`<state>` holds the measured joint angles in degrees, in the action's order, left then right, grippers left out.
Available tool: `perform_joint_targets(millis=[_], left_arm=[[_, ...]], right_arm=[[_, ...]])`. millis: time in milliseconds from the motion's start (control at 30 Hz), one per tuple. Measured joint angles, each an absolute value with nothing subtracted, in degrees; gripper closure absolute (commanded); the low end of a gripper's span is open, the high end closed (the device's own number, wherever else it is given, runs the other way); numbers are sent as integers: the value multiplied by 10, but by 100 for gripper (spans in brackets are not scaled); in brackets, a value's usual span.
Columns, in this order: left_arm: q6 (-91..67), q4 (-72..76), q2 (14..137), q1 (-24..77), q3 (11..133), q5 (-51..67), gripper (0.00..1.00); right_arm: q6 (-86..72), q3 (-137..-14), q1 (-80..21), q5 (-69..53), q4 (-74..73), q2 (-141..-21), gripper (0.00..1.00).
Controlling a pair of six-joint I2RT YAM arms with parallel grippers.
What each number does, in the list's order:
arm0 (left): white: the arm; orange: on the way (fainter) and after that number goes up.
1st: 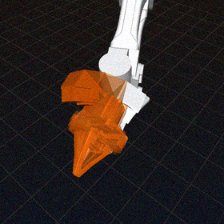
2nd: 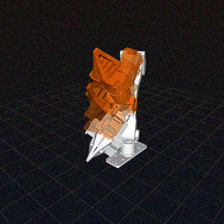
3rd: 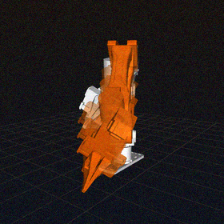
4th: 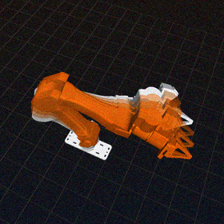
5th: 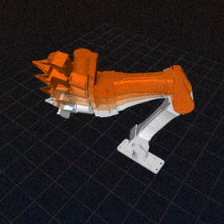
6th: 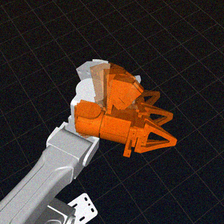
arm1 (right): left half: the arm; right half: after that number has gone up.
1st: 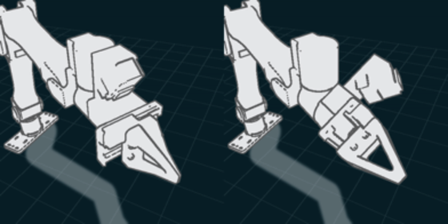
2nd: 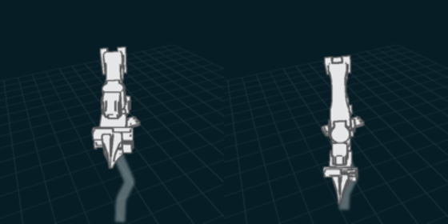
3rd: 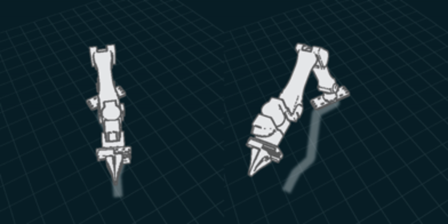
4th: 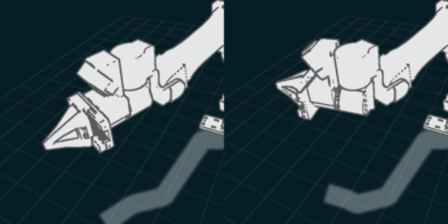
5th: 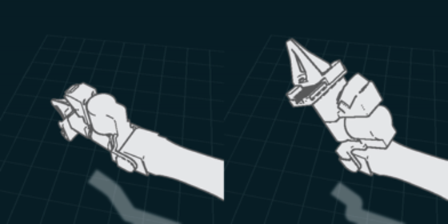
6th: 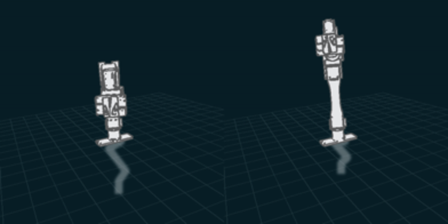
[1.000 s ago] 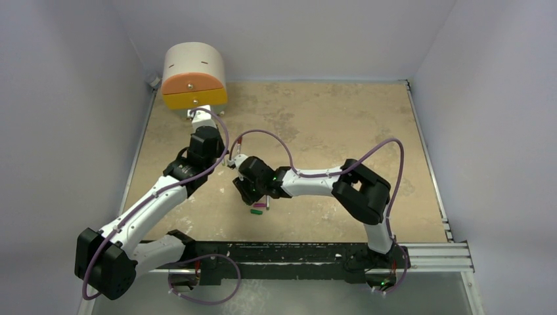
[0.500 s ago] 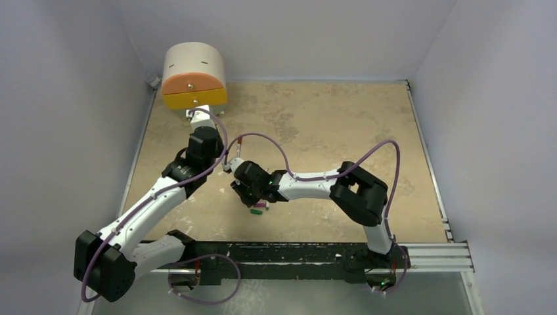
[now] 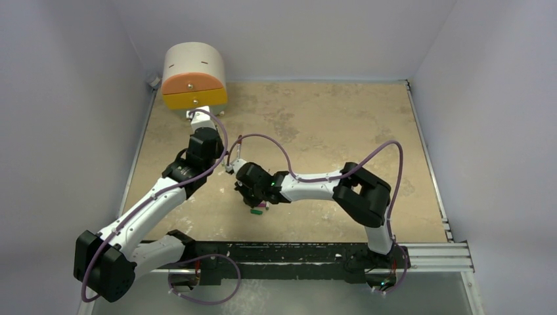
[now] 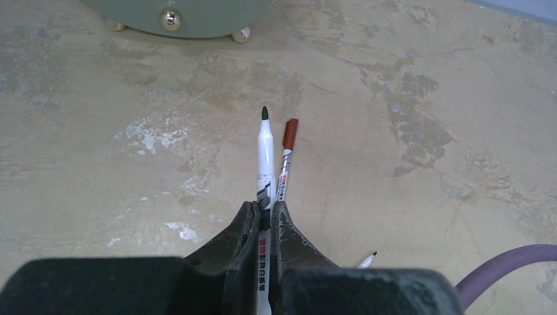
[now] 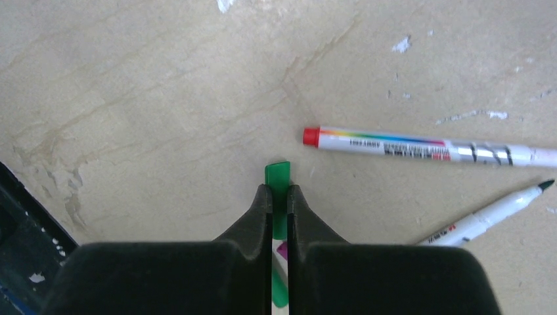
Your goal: Insert the pens into the pen caps
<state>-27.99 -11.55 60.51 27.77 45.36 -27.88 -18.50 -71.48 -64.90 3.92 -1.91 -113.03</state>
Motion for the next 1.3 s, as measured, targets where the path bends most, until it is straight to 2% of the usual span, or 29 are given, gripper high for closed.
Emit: perform_joint_targets(millis=[500, 700, 867, 1033, 1300], left_arm=[[-286, -103, 610, 277, 454, -264, 100], [-286, -77, 609, 277, 452, -232, 100], [-286, -15, 591, 277, 432, -158, 100], [-285, 73, 596, 277, 408, -26, 100], [-300, 236, 625, 283, 366, 132, 100]], right_arm=[[-190, -673, -638, 34, -71, -1009, 100], [-193, -642, -549, -10, -38, -937, 100], [-201, -598, -445, -46, 4, -852, 100], [-242, -573, -370, -130, 104, -768, 100], [-330, -556, -334, -243, 316, -742, 100]])
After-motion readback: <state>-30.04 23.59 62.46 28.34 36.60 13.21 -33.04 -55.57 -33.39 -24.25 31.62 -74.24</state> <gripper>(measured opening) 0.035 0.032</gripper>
